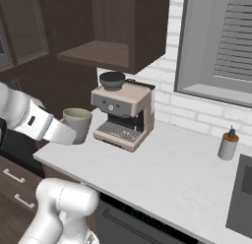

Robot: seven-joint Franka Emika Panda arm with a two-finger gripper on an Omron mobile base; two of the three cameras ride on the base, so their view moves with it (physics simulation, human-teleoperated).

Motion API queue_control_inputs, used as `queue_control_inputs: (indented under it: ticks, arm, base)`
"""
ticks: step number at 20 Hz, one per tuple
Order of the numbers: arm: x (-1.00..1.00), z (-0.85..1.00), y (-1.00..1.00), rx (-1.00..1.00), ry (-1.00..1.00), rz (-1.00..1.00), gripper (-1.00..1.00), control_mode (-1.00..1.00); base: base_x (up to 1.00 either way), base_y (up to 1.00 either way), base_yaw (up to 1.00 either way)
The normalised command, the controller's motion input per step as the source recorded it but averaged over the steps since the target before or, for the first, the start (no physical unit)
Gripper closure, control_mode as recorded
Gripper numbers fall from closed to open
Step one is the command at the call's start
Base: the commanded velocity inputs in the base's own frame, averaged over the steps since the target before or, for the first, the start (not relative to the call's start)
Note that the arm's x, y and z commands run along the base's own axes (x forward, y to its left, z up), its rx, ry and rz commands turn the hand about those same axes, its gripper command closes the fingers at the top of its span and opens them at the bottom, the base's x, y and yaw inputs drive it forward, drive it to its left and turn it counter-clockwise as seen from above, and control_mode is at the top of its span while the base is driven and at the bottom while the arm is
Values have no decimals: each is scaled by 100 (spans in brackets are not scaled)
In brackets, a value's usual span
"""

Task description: Gather all objects into one cabinet and sort the glasses and bowls to opposite sides.

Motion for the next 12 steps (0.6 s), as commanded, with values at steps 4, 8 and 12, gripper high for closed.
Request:
queue_control_inputs:
  ticks: [4, 8, 12]
  arm:
    - [21, -16, -21, 2, 9, -38, 100, -100]
    - [3, -4, -9, 1, 1, -8, 100, 100]
    - [0, 0, 0, 0, 0, 0, 100, 100]
  base:
    - [0, 0, 0]
    - [3, -37, -21]
    - [0, -75, -20]
